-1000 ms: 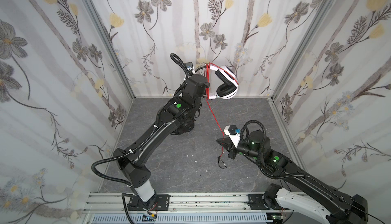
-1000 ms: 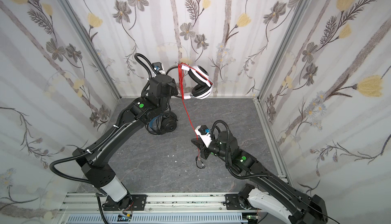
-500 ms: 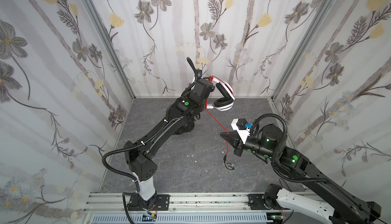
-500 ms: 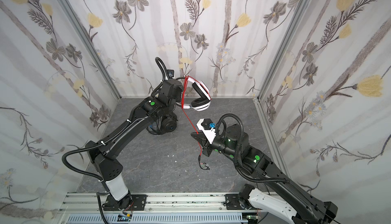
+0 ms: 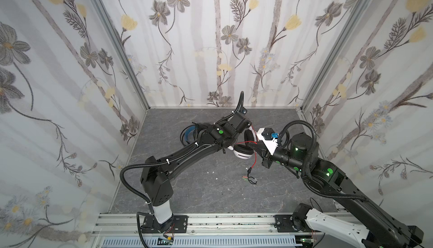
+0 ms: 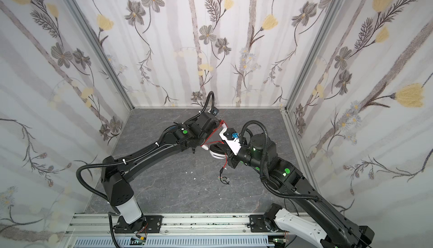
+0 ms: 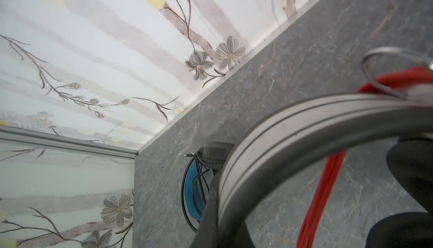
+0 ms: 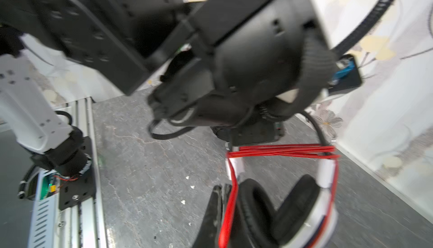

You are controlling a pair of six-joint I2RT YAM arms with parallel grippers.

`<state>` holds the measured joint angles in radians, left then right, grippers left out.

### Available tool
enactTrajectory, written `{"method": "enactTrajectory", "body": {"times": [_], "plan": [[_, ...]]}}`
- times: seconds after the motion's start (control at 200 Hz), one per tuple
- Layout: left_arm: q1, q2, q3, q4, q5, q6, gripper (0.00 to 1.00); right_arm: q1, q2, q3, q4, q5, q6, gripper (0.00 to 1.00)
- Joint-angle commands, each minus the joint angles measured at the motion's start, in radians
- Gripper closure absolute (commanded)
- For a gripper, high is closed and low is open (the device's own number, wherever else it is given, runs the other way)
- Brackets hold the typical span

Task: Wrap the headphones
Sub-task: 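Lower the white headset toward the right gripper with the left gripper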

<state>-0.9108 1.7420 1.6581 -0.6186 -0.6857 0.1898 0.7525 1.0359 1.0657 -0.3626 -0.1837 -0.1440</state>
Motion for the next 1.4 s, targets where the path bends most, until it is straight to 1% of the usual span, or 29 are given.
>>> {"method": "enactTrajectory", "body": {"times": [0.0,0.05,0.16,0.25,0.37,0.455,0.565,0.699,0.804,0.884,1.004,1.119,1.264,1.399], "plan": [[-0.003,-0.033,-0.055,-0.062,0.021,0.024,1.0,-0.047,0.001,0.033,0.003,-0.009,-0.064,1.0],[-0.003,-0.052,-0.089,-0.082,0.026,0.015,1.0,-0.066,0.0,0.044,-0.011,0.0,-0.086,1.0],[-0.008,-0.098,-0.142,-0.106,0.033,0.002,1.0,-0.066,0.007,0.056,-0.027,0.046,-0.115,1.0],[-0.011,-0.12,-0.157,-0.132,0.025,0.019,1.0,-0.065,0.02,0.068,-0.041,0.063,-0.13,1.0],[-0.016,-0.142,-0.164,-0.166,0.029,0.05,1.0,-0.066,0.029,0.078,-0.059,0.134,-0.169,1.0],[-0.018,-0.154,-0.154,-0.201,0.064,0.065,1.0,-0.066,0.034,0.078,-0.062,0.199,-0.192,1.0],[-0.023,-0.167,-0.137,-0.258,0.158,0.061,1.0,-0.074,0.033,0.06,-0.043,0.272,-0.184,1.0],[-0.029,-0.185,-0.141,-0.291,0.22,0.027,1.0,-0.125,0.015,0.017,0.015,0.206,-0.132,1.0],[-0.044,-0.2,-0.142,-0.301,0.233,0.015,1.0,-0.147,0.025,0.001,0.039,0.185,-0.11,1.0],[-0.058,-0.203,-0.13,-0.308,0.244,0.014,1.0,-0.166,0.036,-0.004,0.056,0.174,-0.091,1.0],[-0.07,-0.197,-0.108,-0.32,0.28,0.029,1.0,-0.217,0.044,-0.014,0.085,0.117,-0.043,1.0],[-0.083,-0.185,-0.096,-0.338,0.283,0.036,1.0,-0.263,0.055,-0.029,0.104,0.095,0.0,1.0],[-0.083,-0.197,-0.126,-0.327,0.289,0.02,1.0,-0.32,0.066,-0.075,0.135,0.062,0.054,1.0],[-0.093,-0.206,-0.124,-0.323,0.297,0.004,1.0,-0.339,0.085,-0.112,0.155,0.05,0.073,1.0]]}}
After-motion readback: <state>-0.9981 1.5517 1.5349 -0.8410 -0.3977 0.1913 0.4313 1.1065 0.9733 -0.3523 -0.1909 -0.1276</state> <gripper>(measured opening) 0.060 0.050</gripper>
